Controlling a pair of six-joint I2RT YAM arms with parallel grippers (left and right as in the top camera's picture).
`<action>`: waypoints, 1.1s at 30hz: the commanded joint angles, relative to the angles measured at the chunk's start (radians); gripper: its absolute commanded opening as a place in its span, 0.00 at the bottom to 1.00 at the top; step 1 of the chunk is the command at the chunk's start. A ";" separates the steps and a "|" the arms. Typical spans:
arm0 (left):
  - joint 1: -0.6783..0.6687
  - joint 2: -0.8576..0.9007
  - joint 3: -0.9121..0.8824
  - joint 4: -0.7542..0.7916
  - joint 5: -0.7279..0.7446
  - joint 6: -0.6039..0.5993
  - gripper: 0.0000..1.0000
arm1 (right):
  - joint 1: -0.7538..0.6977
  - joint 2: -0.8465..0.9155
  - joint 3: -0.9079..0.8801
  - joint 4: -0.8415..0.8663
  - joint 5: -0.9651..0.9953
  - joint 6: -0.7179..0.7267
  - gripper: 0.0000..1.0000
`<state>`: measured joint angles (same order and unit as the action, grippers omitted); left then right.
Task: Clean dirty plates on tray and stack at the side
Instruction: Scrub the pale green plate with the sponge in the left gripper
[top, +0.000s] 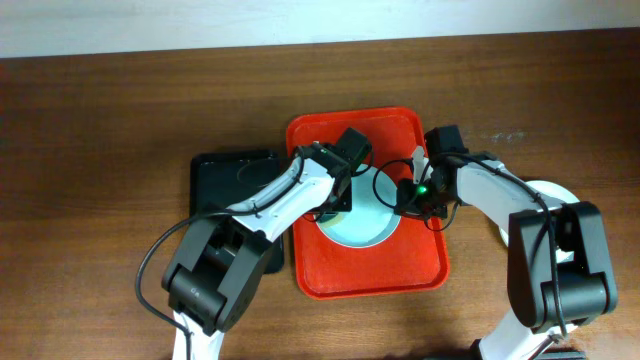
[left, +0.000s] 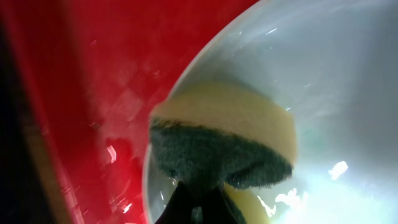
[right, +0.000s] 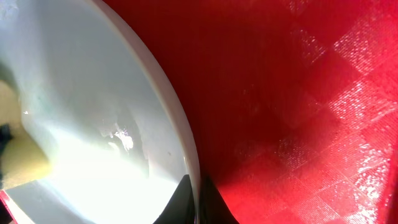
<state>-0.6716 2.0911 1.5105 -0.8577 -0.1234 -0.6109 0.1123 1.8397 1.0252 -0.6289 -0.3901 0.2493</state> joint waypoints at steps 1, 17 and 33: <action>-0.001 0.060 0.009 0.082 0.185 -0.002 0.00 | 0.005 0.048 -0.058 -0.013 0.087 0.002 0.04; 0.015 0.099 0.030 0.034 0.209 0.062 0.00 | 0.005 0.048 -0.058 -0.023 0.087 0.002 0.04; 0.076 -0.334 0.112 -0.173 0.141 0.118 0.00 | 0.005 0.048 -0.058 -0.037 0.087 0.002 0.04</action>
<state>-0.6289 1.9198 1.5990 -0.9958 0.0059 -0.5472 0.1127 1.8389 1.0199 -0.6388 -0.4061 0.2569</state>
